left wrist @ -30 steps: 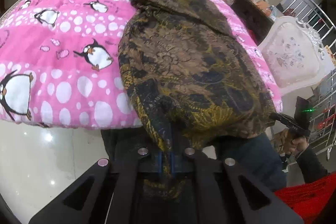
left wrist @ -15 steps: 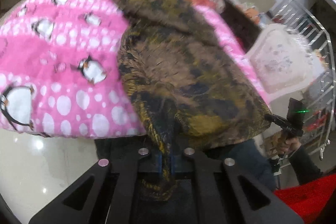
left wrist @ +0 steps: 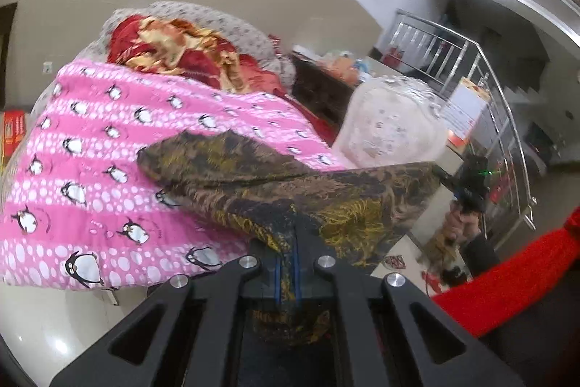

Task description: Fold small clothes

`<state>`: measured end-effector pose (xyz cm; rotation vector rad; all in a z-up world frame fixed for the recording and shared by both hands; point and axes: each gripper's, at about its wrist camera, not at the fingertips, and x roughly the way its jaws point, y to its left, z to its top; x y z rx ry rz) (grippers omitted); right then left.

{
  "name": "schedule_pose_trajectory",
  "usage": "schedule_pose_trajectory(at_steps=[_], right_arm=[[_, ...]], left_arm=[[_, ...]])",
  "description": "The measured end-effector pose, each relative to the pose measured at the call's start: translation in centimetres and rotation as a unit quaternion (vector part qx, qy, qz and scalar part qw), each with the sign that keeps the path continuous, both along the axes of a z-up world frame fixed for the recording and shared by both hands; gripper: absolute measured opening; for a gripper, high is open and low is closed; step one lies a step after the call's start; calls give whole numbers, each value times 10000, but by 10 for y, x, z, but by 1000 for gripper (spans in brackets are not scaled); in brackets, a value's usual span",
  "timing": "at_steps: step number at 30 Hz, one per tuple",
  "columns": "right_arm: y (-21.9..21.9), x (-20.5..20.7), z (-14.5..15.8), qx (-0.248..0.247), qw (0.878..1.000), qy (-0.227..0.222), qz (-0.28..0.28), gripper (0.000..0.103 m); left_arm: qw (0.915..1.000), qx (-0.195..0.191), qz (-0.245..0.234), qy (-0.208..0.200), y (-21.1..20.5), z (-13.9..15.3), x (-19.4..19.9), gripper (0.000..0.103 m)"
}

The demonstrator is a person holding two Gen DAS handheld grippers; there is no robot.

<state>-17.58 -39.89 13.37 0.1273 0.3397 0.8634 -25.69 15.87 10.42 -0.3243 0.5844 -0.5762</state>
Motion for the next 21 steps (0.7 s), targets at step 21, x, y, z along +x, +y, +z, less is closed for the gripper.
schedule_pose_trajectory(at_steps=[21], right_arm=[[94, 347, -132, -1363, 9519, 1908, -1973, 5]], left_arm=[[9668, 299, 1690, 1892, 50, -119, 340, 4]])
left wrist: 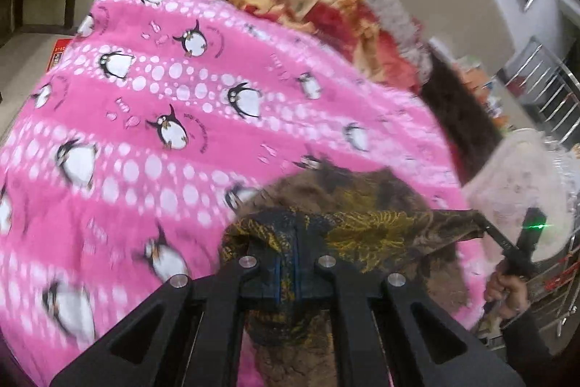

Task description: Fold small clothes

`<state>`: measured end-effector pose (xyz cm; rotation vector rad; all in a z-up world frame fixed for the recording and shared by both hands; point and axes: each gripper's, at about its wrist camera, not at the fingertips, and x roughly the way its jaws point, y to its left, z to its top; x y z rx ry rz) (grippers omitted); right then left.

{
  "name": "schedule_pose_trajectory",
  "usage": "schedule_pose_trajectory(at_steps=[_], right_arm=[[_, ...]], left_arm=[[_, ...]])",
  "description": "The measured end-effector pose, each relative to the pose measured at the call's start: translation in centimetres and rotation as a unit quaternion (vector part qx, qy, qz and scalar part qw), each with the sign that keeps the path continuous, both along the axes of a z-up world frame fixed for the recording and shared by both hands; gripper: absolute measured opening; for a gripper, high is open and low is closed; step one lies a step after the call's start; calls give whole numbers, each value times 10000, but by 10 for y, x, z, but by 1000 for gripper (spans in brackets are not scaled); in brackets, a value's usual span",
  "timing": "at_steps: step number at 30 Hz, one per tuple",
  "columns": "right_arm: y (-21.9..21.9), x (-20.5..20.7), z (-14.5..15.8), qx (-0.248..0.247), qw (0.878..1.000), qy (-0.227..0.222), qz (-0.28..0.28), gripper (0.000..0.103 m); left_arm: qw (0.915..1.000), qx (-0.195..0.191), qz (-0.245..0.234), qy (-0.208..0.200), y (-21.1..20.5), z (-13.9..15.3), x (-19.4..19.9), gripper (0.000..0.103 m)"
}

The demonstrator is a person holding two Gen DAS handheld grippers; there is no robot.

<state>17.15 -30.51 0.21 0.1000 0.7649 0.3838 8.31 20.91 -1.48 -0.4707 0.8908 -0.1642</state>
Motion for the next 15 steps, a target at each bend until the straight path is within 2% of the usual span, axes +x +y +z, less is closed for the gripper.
schedule_pose_trajectory(at_steps=[4, 7, 12, 15], right_arm=[[0, 26, -20, -91, 9988, 346, -348, 5], [-3, 37, -32, -55, 9976, 484, -494, 5], [-4, 48, -52, -124, 9956, 716, -587, 5], [-4, 56, -69, -73, 9929, 1068, -519, 5]], left_arm=[[9987, 249, -161, 403, -7, -34, 40, 4], [9975, 404, -231, 533, -12, -52, 56, 5], [9962, 538, -370, 574, -16, -63, 73, 7], [9937, 571, -603, 750, -18, -68, 79, 9]])
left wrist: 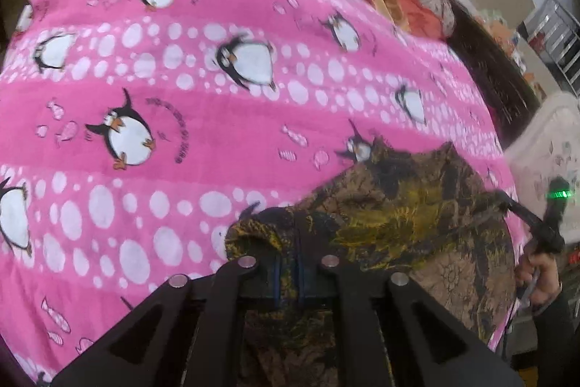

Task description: Fold small clothes

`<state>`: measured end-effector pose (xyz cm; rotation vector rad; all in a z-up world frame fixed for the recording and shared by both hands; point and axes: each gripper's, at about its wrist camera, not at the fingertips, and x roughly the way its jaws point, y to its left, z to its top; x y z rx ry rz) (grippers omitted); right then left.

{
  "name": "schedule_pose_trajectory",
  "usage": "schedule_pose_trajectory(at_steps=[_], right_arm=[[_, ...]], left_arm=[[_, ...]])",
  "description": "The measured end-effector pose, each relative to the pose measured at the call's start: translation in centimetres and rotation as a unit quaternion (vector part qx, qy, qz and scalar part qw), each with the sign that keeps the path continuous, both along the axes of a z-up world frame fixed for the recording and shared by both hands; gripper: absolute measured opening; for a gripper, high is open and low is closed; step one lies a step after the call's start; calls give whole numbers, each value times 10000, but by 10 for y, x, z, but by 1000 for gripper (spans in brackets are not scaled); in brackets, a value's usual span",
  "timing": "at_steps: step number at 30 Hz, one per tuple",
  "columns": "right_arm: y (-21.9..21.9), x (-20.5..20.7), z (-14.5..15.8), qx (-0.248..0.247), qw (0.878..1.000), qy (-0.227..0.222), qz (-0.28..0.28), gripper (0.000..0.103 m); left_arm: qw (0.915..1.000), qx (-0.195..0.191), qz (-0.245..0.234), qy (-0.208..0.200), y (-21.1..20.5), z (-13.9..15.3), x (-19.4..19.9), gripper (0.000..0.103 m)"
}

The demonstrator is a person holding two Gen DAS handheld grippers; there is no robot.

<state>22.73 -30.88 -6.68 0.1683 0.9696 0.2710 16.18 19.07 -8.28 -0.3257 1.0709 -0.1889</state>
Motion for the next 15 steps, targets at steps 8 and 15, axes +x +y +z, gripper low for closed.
schedule_pose_trajectory(at_steps=[8, 15], right_arm=[[-20, -50, 41, 422, 9987, -276, -4, 34], [19, -136, 59, 76, 9933, -751, 875, 49]], left_arm=[[9990, 307, 163, -278, 17, 33, -47, 82], [9982, 52, -109, -589, 5, 34, -182, 75]])
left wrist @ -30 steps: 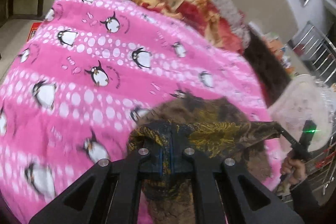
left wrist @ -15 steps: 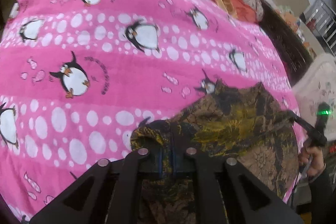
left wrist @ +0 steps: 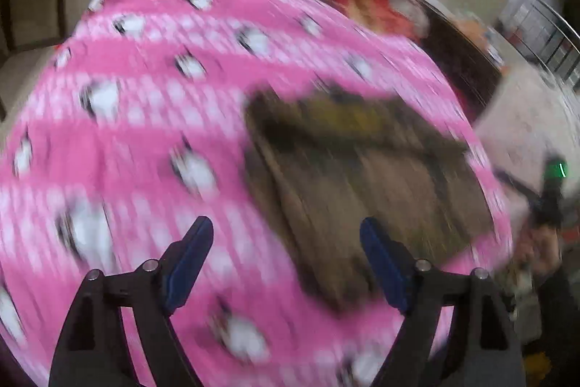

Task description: Fold small clothes

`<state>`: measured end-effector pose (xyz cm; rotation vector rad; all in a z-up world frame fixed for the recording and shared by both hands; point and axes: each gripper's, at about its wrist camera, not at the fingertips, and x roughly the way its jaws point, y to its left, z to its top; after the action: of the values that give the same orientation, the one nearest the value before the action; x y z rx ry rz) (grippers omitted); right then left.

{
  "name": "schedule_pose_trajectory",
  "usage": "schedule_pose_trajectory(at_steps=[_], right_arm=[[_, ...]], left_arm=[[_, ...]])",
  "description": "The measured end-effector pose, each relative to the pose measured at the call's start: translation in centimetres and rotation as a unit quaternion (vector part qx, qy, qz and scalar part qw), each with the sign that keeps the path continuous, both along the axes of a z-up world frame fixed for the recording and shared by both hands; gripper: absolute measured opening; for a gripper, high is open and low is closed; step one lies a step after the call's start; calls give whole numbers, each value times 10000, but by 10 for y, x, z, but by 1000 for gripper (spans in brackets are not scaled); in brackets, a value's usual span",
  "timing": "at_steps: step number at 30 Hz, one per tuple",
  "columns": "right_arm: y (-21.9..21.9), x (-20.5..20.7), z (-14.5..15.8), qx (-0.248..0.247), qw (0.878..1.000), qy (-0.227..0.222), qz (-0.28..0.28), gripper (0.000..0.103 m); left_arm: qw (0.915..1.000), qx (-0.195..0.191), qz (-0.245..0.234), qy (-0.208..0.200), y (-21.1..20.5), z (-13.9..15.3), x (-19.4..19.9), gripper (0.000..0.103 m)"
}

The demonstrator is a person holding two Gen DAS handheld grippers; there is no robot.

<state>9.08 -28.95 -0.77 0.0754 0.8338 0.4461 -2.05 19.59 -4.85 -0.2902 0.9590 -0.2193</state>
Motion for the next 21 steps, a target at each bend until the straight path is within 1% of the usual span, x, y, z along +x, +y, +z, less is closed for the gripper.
schedule_pose_trajectory(at_steps=[1, 2, 3, 4, 5, 6, 7, 8, 9, 12, 14, 16, 17, 20, 21], right_arm=[[11, -6, -5, -75, 9999, 19, 137, 49], [20, -8, -10, -117, 9996, 20, 251, 49], [30, -8, -17, -189, 9994, 37, 272, 49], [37, -5, -25, -212, 9994, 134, 224, 49], [42, 0, -33, -127, 9994, 268, 184, 49], [48, 7, -41, -68, 9991, 391, 123, 49], [52, 11, -47, -227, 9989, 414, 32, 49], [56, 12, -54, -531, 9976, 435, -131, 46], [58, 13, -59, -669, 9965, 439, -219, 44], [61, 5, -61, -824, 9960, 248, -255, 45], [63, -2, -64, -1030, 9945, 62, -150, 46], [65, -6, -68, -1166, 9931, -142, -59, 47], [64, -6, -69, -1129, 9934, -160, -71, 49], [63, -6, -71, -1024, 9945, -172, -93, 53], [64, -7, -70, -1049, 9943, -190, -85, 53]], left_arm=[[9999, 150, -85, -11, -9, -4, -12, 64], [9993, 306, -200, 57, -22, -12, -23, 58], [9990, 368, -239, 97, -30, -17, -25, 45], [9986, 443, -249, 165, -36, -23, -26, 41], [9983, 496, -247, 200, -41, -26, -25, 41], [9985, 458, -214, 202, -45, -29, -21, 41], [9989, 387, -186, 189, -46, -30, -18, 41], [9992, 306, -176, 159, -47, -29, -14, 41], [9994, 229, -199, 168, -49, -29, -13, 39], [9988, 86, -444, 209, -55, -26, -17, 39], [9975, -141, -663, 187, -57, -23, -26, 42], [9975, -76, -694, 54, -56, -21, -36, 55], [9977, 49, -678, 20, -57, -22, -36, 56], [9972, 331, -670, -23, -61, -27, -28, 55], [9967, 414, -693, -41, -64, -28, -26, 45]])
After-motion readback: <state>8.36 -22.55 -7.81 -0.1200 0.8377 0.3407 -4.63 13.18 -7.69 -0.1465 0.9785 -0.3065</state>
